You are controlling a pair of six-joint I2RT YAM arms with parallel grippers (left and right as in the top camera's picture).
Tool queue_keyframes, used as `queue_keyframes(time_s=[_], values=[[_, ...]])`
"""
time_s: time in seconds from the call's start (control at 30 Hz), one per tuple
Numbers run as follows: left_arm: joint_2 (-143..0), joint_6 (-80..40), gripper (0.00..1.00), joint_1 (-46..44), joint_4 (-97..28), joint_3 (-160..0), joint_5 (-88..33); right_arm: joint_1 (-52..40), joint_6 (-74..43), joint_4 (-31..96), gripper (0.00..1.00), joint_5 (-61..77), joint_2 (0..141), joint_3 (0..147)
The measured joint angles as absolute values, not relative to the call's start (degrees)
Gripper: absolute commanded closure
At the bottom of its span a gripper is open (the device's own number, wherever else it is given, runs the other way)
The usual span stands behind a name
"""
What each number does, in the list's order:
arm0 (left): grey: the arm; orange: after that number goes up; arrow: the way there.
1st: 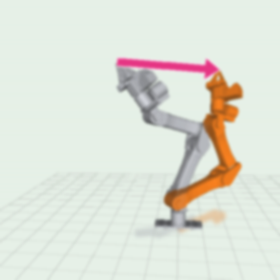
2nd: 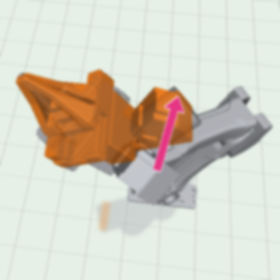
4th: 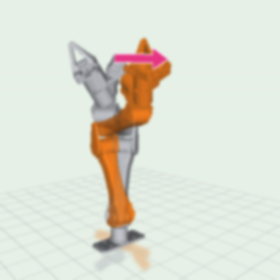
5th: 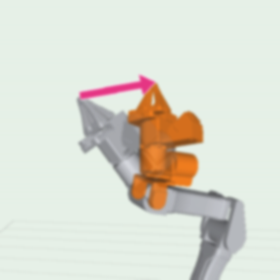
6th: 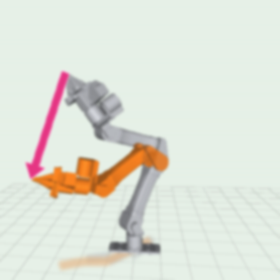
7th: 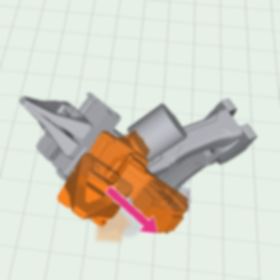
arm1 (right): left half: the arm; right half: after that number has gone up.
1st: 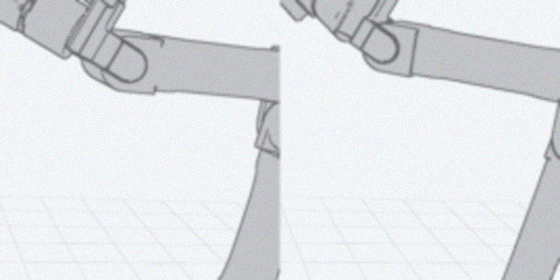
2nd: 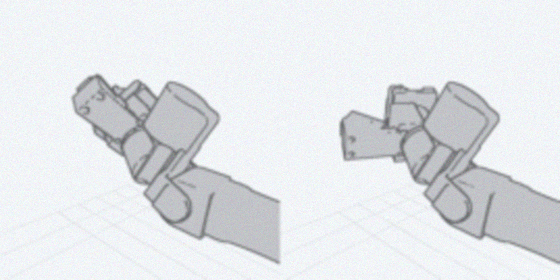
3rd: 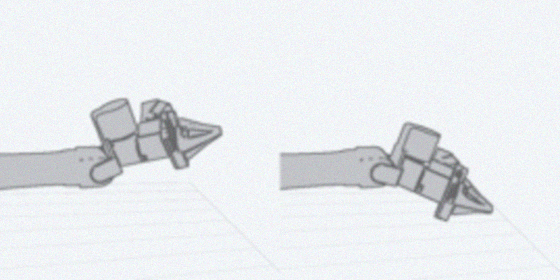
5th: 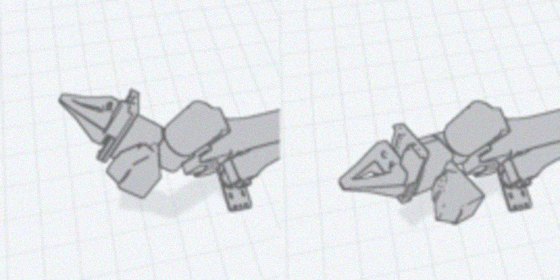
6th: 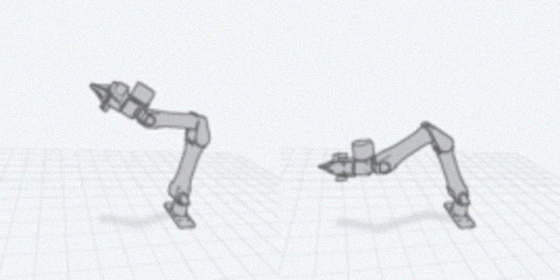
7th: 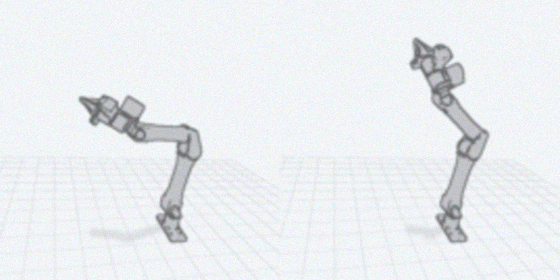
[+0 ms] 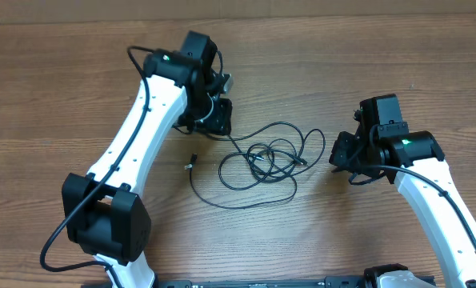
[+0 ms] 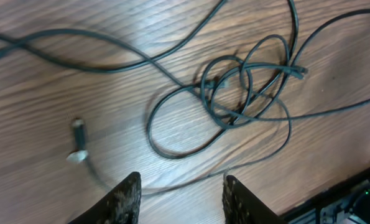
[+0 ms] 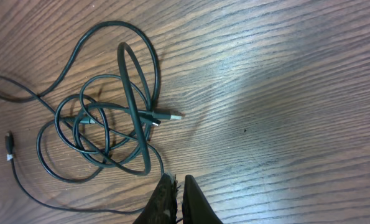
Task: Untangle cables
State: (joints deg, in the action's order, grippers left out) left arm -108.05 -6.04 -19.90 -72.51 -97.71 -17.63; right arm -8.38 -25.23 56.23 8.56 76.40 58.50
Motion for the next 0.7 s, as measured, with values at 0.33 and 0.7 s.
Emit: queue_keyframes(time_s=[0.33,0.7], values=[[-108.05,-5.82,0.54,-22.24,-56.53,-82.24,-26.13,-8.38,-25.28,56.31,0.96,8.6,76.4,58.5],[-108.12,-5.93,0.41,-26.68,-44.45,-73.8,-26.98,-8.38,-25.28,56.34,0.96,8.71,76.4,58.5]])
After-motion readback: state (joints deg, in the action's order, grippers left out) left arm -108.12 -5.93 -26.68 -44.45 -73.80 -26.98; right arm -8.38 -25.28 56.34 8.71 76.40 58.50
